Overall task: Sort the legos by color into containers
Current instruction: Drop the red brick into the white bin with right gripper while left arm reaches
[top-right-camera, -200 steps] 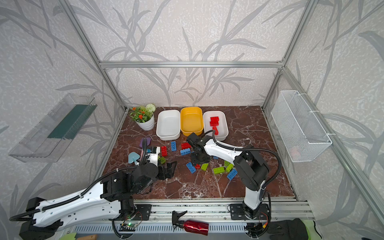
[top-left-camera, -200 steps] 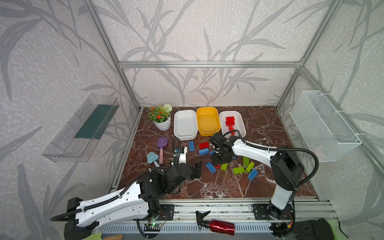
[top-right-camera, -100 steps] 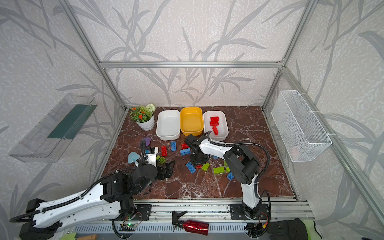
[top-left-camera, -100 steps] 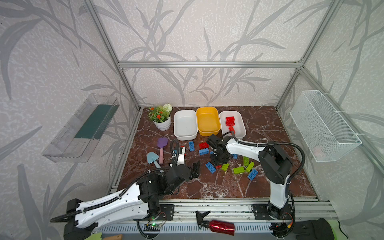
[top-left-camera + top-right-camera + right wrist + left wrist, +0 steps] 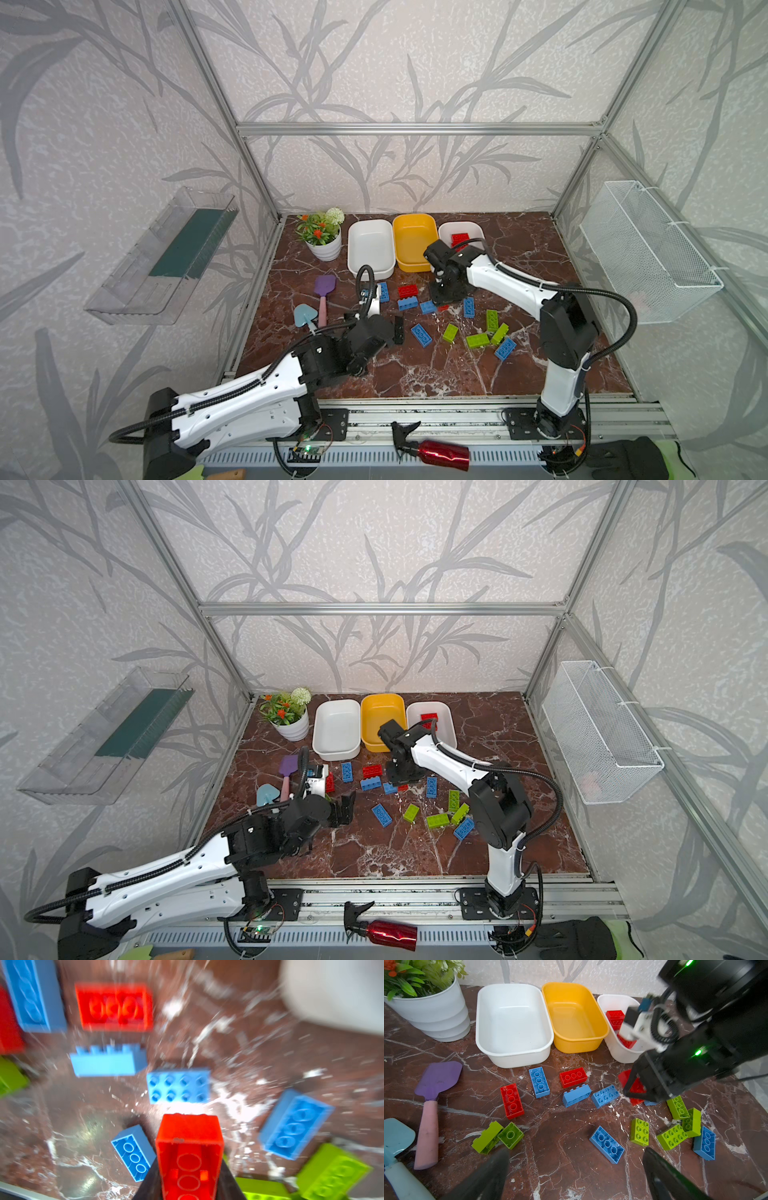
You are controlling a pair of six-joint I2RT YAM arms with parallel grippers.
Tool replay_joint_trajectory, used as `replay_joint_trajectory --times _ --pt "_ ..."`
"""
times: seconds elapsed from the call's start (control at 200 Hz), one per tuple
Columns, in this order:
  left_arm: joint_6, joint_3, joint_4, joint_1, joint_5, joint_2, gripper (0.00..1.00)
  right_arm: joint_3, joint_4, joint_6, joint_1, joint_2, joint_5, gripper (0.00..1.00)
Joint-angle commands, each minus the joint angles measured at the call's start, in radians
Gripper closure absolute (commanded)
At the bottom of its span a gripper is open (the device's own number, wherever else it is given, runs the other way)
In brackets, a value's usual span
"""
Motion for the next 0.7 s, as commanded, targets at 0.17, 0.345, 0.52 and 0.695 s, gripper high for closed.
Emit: replay_joint_trajectory --times 0.17,0.345,0.52,0.695 --pt "0.178 0.196 0.122 0.158 0.219 0.234 0.01 0.25 -0.096 -0.114 -0.247 0.096 0.005 0.77" --pt "0.217 0.342 0.095 0.226 0.319 0.4 0.01 0.413 -0.121 -0.118 -0.321 0.24 -0.002 0.76" --pt "0.223 0.43 0.061 0.294 0.407 0.503 0.01 0.571 -0.173 -0.136 -0.34 0.369 0.028 0.76" --pt "0.242 0.48 0.037 0.345 0.469 0.568 0.01 0.712 -0.234 -0.158 -0.358 0.475 0.068 0.74"
